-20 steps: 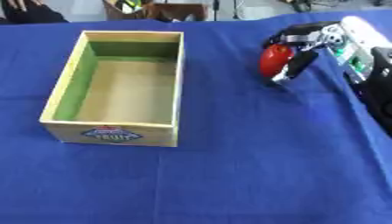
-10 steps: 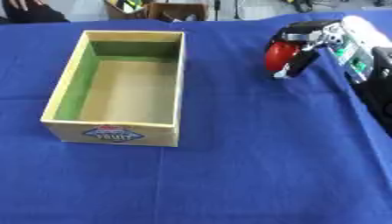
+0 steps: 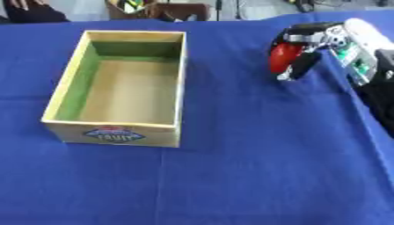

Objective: Pick up objects on the table and place them in the box.

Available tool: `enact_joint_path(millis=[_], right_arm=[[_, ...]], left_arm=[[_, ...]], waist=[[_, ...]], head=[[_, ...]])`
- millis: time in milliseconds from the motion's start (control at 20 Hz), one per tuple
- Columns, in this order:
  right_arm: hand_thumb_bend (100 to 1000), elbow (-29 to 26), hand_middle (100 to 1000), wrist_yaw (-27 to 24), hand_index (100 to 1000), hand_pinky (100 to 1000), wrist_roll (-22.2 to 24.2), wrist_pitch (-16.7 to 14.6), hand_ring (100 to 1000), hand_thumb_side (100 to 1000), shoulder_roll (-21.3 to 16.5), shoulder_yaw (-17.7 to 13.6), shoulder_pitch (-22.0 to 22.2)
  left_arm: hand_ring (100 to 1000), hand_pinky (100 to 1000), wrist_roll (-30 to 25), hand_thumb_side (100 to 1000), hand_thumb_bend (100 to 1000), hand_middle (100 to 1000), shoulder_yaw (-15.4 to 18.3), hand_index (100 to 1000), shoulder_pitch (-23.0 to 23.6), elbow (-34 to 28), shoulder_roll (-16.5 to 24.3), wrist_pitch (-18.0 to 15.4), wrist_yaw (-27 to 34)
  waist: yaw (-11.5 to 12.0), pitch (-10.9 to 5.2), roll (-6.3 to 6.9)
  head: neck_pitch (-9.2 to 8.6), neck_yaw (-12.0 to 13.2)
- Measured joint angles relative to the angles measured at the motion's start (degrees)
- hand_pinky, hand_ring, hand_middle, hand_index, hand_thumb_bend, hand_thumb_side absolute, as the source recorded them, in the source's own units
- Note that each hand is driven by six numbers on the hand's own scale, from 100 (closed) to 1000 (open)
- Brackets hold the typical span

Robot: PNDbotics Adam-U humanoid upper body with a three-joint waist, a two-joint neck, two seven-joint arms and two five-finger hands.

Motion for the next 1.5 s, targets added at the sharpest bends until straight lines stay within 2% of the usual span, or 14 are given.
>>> enact_joint_path(millis=[100,200,250,450,500,600,800,1150,1400,1500], right_arm=[[179,-0.1,665,-0.9,768,247,-0.5,0.3,590,266,0.0,0.0,0.4],[100,-0.3,642,-1.7,723,237,-1.0,0.6,580,252,0.0,0.0,0.6],[100,-0.3,639,-2.1,717,237,-1.4,0.8,579,251,-0.1,0.0,0.7],[100,-0.3,604,-3.5,609,279,-3.0,1.5,571,255,-0.4,0.0,0.9],[100,-0.4,577,-3.7,557,295,-3.5,1.8,564,260,-0.5,0.0,0.9],[100,-0.6,553,-4.1,525,314,-4.4,2.2,557,267,-0.5,0.0,0.9],[100,-0.7,512,-5.0,494,301,-6.7,3.3,527,310,-0.5,0.0,1.0],[100,-1.3,493,-7.3,453,287,-9.2,5.1,513,339,-0.6,0.3,1.1],[100,-2.0,492,-8.1,421,283,-9.3,5.6,510,361,-0.6,0.7,0.5],[100,-2.2,489,-8.3,418,283,-9.1,5.8,509,366,-0.6,0.8,-0.3]], left_arm=[[412,126,0.0,813,100,467,0.0,622,0.0,0.0,0.0,0.0,0.0],[416,131,0.0,814,100,467,0.0,621,0.0,0.0,0.0,0.0,0.0],[416,132,0.0,813,100,467,0.0,620,0.0,0.0,-0.1,0.0,0.0],[420,138,0.0,811,100,468,0.0,619,-0.1,0.0,-0.1,0.0,0.0],[422,140,0.0,810,100,468,0.0,619,-0.1,0.0,-0.1,0.0,0.0],[426,144,0.0,811,100,468,0.0,619,-0.1,0.0,-0.1,0.0,0.0],[436,153,0.0,809,100,469,0.0,616,-0.1,0.0,-0.1,0.0,0.0],[441,159,0.0,809,100,469,0.0,612,-0.2,0.0,-0.1,0.0,0.0],[439,160,0.1,827,100,468,0.0,614,-0.2,0.0,-0.1,0.1,0.0],[439,161,0.1,808,100,467,0.0,614,-0.2,0.0,-0.1,0.1,-0.1]], waist=[[-0.1,0.00,0.01],[-0.1,0.00,0.04],[-0.1,0.00,0.04],[-0.2,0.00,0.08],[-0.2,-0.01,0.08],[-0.3,-0.01,0.08],[-0.3,-0.04,0.09],[-0.3,-0.26,0.01],[-0.5,-1.36,-0.64],[-0.5,-2.05,-1.09]], head=[[0.00,0.1],[0.00,0.1],[0.00,0.1],[0.00,0.1],[0.01,0.1],[0.01,0.1],[0.01,0.1],[0.04,0.1],[0.48,0.1],[0.68,0.1]])
